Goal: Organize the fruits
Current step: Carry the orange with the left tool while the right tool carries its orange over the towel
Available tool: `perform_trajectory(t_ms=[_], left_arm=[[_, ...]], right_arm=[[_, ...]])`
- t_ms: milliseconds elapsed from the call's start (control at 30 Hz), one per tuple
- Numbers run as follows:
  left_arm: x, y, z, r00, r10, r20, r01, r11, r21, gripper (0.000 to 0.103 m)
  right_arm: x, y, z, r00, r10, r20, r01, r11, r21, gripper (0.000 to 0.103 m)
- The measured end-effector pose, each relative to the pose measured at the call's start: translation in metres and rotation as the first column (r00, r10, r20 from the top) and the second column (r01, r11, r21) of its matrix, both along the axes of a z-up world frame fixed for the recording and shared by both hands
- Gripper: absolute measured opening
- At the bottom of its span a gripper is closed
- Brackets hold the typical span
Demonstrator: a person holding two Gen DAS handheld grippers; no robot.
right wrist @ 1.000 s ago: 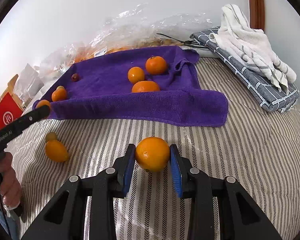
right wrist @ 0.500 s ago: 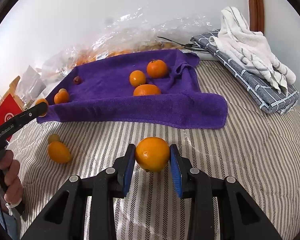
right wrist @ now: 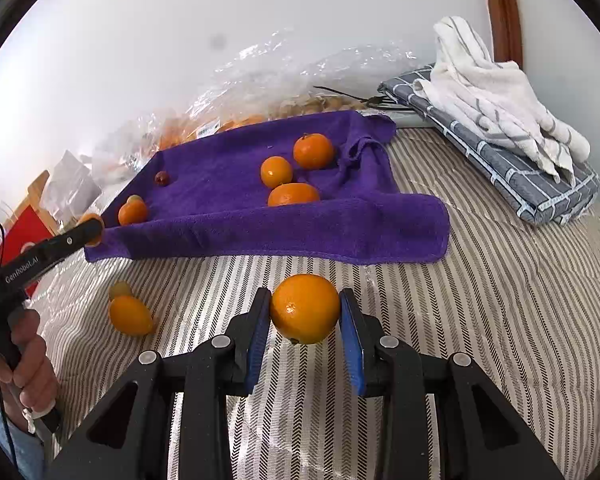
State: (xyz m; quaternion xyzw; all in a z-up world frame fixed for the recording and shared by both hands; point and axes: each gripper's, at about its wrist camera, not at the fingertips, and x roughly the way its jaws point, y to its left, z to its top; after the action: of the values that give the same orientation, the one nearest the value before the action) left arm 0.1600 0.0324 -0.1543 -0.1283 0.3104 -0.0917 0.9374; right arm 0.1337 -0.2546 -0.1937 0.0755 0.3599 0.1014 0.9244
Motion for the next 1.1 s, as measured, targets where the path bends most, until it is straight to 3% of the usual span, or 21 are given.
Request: perform_trajectory(t_ms=[367, 500, 600, 733, 967, 1100], left_arm=[[-0.006, -0.002, 0.008, 0.999, -0.016, 0.037, 0.017, 1.000, -0.018, 0.030], [-0.011, -0.004, 0.015, 0.999, -0.005, 0.044, 0.005, 1.000, 0.014, 0.030], [-0.018, 0.002, 0.030, 0.998, -0.024, 0.053, 0.024, 1.000, -0.007, 0.030], [-0.021, 0.010, 0.058, 0.995, 0.002, 0.096, -0.005, 1.000, 0.029, 0.031], [0.009, 0.015, 0.084, 0.995, 0.027, 0.098, -0.031, 0.998, 0.048, 0.031], [0.037, 0.023, 0.090, 0.996, 0.037, 0.087, -0.036, 0.999, -0.003, 0.031]], right_arm=[[-0.001, -0.007, 0.001, 1.000, 0.011, 0.013, -0.012, 0.998, 0.063, 0.034], [0.000, -0.011, 0.005, 1.000, 0.020, 0.011, -0.021, 0.996, 0.087, 0.034], [-0.001, -0.013, 0.019, 1.000, 0.020, 0.011, -0.021, 0.999, 0.050, 0.034], [-0.005, -0.014, 0.054, 0.995, 0.055, 0.089, -0.057, 0.998, 0.017, 0.034], [0.027, -0.007, 0.094, 0.983, 0.073, 0.166, -0.077, 0.997, 0.021, 0.034], [0.052, 0.004, 0.108, 0.977, 0.061, 0.204, -0.067, 0.998, 0.020, 0.034]])
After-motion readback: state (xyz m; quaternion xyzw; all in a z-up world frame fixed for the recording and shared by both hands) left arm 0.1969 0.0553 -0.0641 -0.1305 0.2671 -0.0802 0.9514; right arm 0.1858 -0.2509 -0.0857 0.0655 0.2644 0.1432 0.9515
